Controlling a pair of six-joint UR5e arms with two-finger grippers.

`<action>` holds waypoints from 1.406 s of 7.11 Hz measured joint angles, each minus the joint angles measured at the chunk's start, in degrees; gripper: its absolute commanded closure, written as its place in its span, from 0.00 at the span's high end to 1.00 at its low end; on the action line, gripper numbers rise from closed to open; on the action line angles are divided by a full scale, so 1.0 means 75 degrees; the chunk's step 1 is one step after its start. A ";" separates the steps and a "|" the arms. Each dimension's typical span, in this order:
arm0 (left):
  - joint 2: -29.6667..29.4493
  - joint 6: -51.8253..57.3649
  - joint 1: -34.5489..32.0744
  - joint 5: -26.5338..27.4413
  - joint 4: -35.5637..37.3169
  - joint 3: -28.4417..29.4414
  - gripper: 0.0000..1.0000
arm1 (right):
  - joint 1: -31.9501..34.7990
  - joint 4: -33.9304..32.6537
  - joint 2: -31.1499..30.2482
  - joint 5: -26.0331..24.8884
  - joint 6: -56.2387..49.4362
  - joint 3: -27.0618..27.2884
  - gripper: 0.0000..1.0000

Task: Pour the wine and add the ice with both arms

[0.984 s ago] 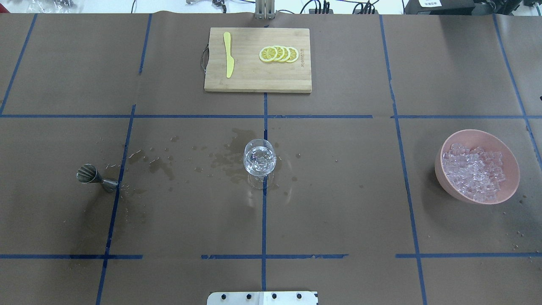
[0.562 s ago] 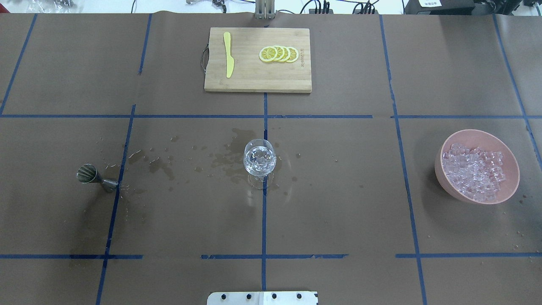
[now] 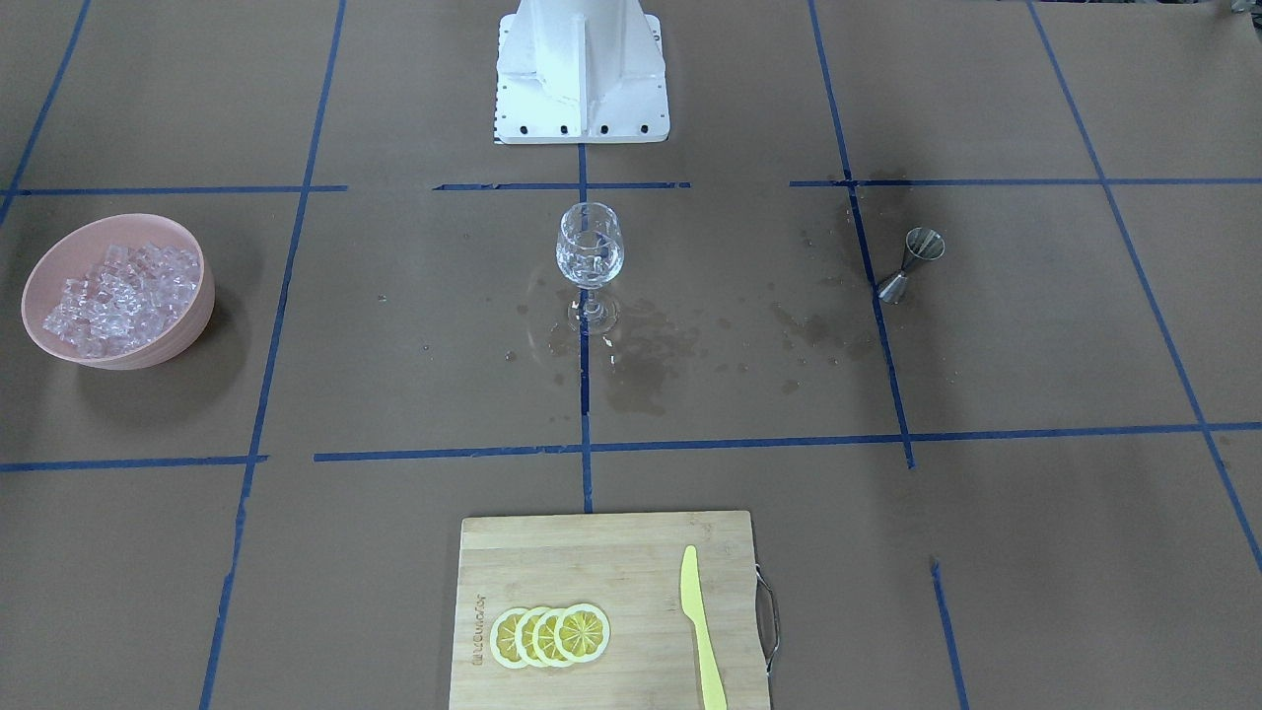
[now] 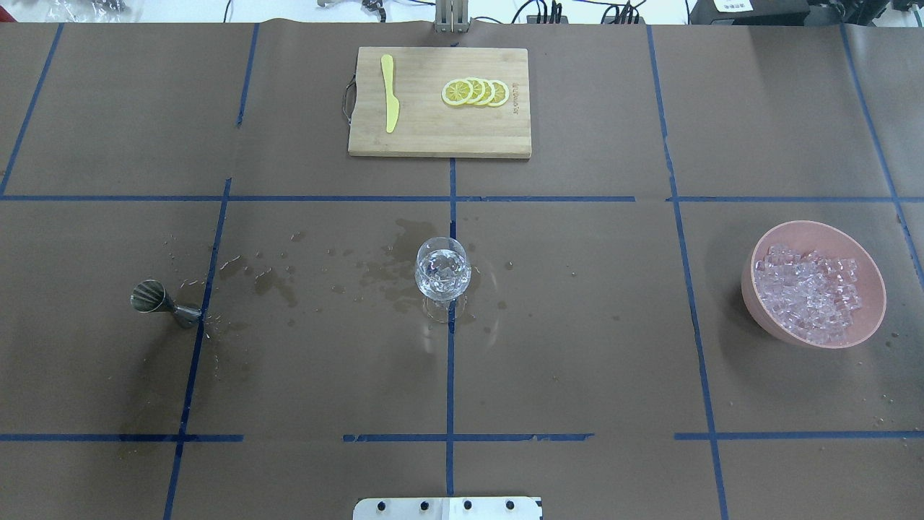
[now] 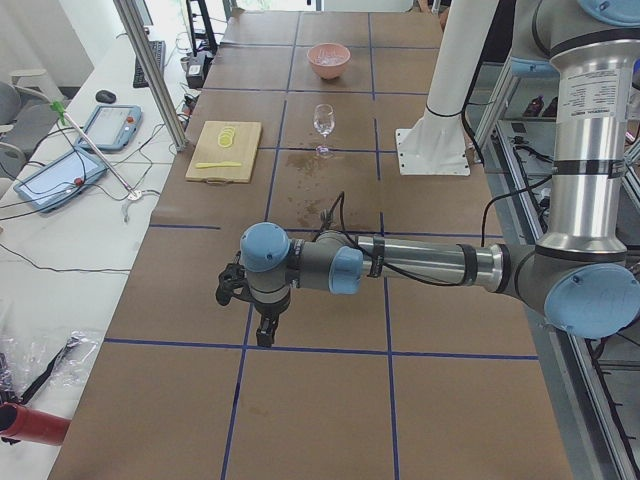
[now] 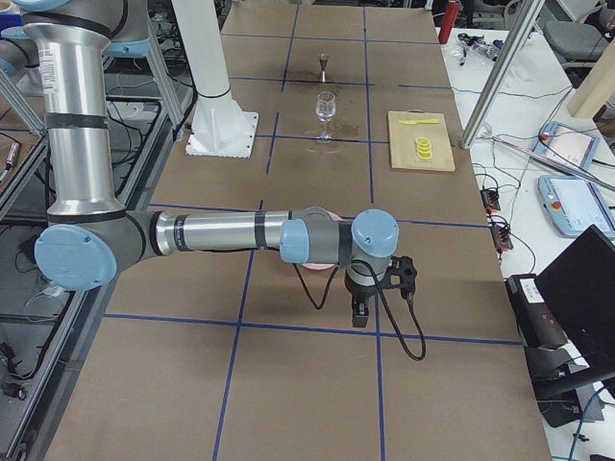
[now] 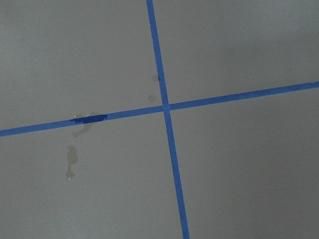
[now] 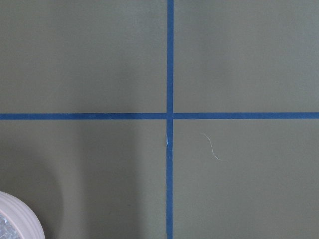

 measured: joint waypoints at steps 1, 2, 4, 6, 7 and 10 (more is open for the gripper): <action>0.0000 0.0003 0.0000 0.0005 0.0000 0.0014 1.00 | 0.0062 0.0002 -0.0001 0.0003 0.0004 -0.0054 1.00; 0.0013 0.0006 -0.0003 0.0007 0.0002 0.0013 1.00 | 0.0122 0.0003 -0.0004 0.0007 0.0006 -0.0070 1.00; 0.0193 -0.0022 -0.0003 -0.0012 0.0013 -0.0032 1.00 | 0.0227 0.0003 -0.0008 0.0071 0.0011 -0.0080 1.00; 0.0263 -0.0288 -0.0006 -0.0018 0.0019 -0.0052 1.00 | 0.0286 0.0004 -0.0014 0.0202 0.0011 -0.0087 1.00; 0.0261 -0.0443 -0.0025 -0.0016 0.0016 -0.0060 1.00 | 0.0295 0.0004 -0.0015 0.0225 0.0005 -0.0092 1.00; 0.0220 -0.0592 -0.0093 -0.0013 0.0012 -0.0089 1.00 | 0.0301 0.0004 -0.0015 0.0231 -0.0004 -0.0109 1.00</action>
